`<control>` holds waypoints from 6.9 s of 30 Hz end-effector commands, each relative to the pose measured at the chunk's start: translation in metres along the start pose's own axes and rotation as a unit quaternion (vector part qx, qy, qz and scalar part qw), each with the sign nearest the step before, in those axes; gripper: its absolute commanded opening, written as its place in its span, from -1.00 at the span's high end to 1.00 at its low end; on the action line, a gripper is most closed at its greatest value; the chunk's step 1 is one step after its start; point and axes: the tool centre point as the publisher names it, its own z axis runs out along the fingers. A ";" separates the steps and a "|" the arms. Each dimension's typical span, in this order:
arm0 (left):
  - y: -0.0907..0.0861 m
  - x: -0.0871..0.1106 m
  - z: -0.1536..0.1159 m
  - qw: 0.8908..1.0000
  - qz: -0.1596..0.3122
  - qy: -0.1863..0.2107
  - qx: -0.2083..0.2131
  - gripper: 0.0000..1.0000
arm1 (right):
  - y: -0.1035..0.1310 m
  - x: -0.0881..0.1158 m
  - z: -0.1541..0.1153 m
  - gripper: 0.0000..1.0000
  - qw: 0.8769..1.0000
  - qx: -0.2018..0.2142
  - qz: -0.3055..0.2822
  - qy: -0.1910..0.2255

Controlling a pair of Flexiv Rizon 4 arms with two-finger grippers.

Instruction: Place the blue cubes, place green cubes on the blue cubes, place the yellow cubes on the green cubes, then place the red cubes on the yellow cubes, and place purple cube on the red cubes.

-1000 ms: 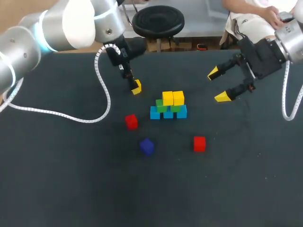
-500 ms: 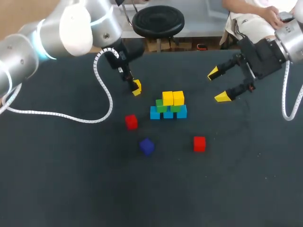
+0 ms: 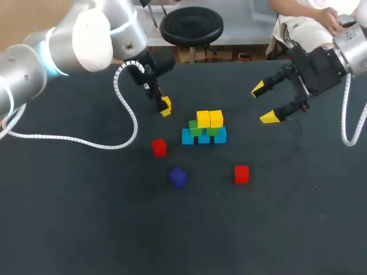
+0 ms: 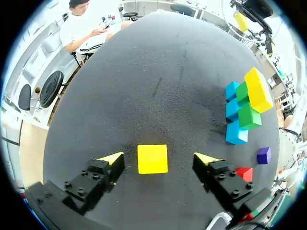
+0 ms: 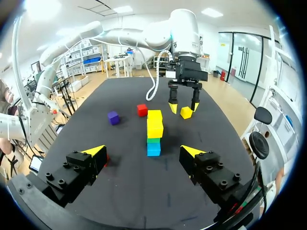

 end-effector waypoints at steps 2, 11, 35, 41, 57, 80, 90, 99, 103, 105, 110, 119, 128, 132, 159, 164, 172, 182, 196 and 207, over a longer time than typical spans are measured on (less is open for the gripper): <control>-0.001 0.001 0.002 1.000 0.005 -0.001 -0.001 0.20 | 0.000 0.000 0.000 -1.00 1.000 0.000 0.000 -0.001; -0.006 0.007 0.001 1.000 0.014 -0.005 -0.005 1.00 | 0.000 0.000 0.000 -1.00 1.000 0.000 0.000 -0.001; -0.047 0.023 -0.043 0.994 0.106 -0.026 -0.008 0.41 | 0.000 0.000 0.000 -1.00 1.000 0.000 0.000 -0.001; -0.061 0.022 -0.060 0.992 0.118 -0.026 -0.030 1.00 | 0.000 0.000 0.000 -1.00 1.000 0.000 0.000 -0.001; -0.073 0.025 -0.071 0.990 0.134 -0.041 -0.029 1.00 | 0.000 0.000 0.000 -1.00 1.000 0.000 0.000 -0.001; -0.073 0.025 -0.071 0.990 0.134 -0.041 -0.029 1.00 | 0.000 0.000 0.000 -1.00 1.000 0.000 0.000 -0.001; -0.073 0.025 -0.071 0.990 0.134 -0.041 -0.029 1.00 | 0.000 0.000 0.000 -1.00 1.000 0.000 0.000 -0.001; -0.073 0.025 -0.071 0.990 0.134 -0.041 -0.029 1.00 | 0.000 0.000 0.000 -1.00 1.000 0.000 0.000 -0.001; -0.073 0.025 -0.071 0.990 0.134 -0.041 -0.029 1.00 | 0.000 0.000 0.000 -1.00 1.000 0.000 0.000 -0.001; -0.079 0.016 -0.072 0.990 0.139 0.005 -0.017 1.00 | 0.000 0.000 0.000 -1.00 1.000 0.000 0.000 -0.001; -0.093 0.011 -0.080 0.989 0.123 0.080 0.027 1.00 | 0.000 0.000 0.000 -1.00 1.000 0.000 0.000 -0.001; -0.119 0.006 -0.092 0.991 0.100 0.075 0.040 1.00 | 0.000 0.000 0.000 -1.00 1.000 0.000 0.000 -0.001; -0.122 0.002 -0.082 0.997 0.058 0.049 0.031 1.00 | 0.000 0.000 0.000 -1.00 1.000 0.000 0.000 -0.001; -0.123 0.005 -0.083 0.998 0.040 0.036 0.019 1.00 | 0.000 0.000 0.000 -1.00 1.000 0.000 0.000 -0.001; -0.122 -0.004 -0.067 0.995 0.082 0.030 0.049 1.00 | 0.000 0.000 0.000 -1.00 1.000 0.000 0.000 -0.001; -0.122 -0.004 -0.067 0.995 0.082 0.030 0.049 1.00 | 0.000 0.000 0.000 -1.00 1.000 0.000 0.000 -0.001; -0.122 -0.004 -0.067 0.995 0.082 0.030 0.049 1.00 | 0.000 0.000 0.000 -1.00 1.000 0.000 0.000 -0.001; -0.124 -0.009 -0.079 0.996 0.080 0.030 0.026 1.00 | 0.000 0.000 0.000 -1.00 1.000 0.000 0.000 -0.001; -0.145 -0.043 -0.083 0.998 0.065 0.003 -0.004 1.00 | 0.000 0.000 0.000 -1.00 1.000 0.000 0.000 -0.001; -0.144 -0.040 -0.071 0.998 0.055 -0.006 0.005 1.00 | 0.000 0.000 0.000 -1.00 1.000 0.000 0.000 -0.001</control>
